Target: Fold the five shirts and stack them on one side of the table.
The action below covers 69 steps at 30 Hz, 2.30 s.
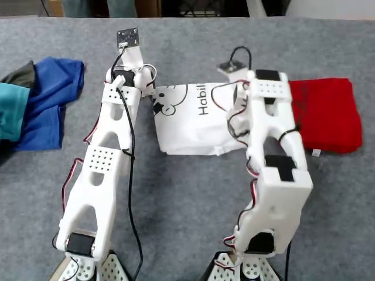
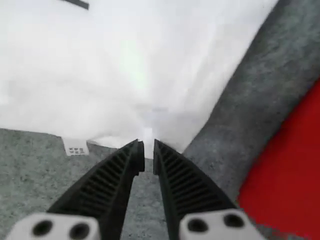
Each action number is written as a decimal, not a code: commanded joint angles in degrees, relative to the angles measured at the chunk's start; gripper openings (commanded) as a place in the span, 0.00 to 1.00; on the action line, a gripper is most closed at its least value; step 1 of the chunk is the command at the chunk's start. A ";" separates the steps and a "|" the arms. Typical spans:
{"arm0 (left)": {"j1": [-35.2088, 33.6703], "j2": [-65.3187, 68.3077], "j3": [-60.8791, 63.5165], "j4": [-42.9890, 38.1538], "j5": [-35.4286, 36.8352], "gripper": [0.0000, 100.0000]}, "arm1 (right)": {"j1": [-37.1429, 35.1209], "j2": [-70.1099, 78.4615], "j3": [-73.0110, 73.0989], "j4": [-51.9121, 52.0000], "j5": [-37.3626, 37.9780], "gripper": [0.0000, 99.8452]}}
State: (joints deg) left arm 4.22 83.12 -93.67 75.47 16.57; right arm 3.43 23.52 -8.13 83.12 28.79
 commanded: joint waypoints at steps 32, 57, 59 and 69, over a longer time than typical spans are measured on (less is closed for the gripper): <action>3.56 -8.97 2.68 9.49 -0.35 0.03 | 3.25 -16.48 1.89 4.31 -10.29 0.06; -6.20 -12.04 -1.71 10.46 -0.18 0.03 | -11.52 -8.04 14.64 -14.24 -47.30 0.29; -7.16 -10.99 -1.80 9.32 -0.18 0.03 | -11.52 -4.35 12.44 -14.42 -48.44 0.29; -8.13 -10.20 -1.80 8.70 -0.35 0.03 | -9.41 13.76 -0.66 -13.98 -48.09 0.22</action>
State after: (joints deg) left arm -3.16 73.71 -92.53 85.14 16.31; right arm -7.47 33.36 -5.23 69.41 -19.12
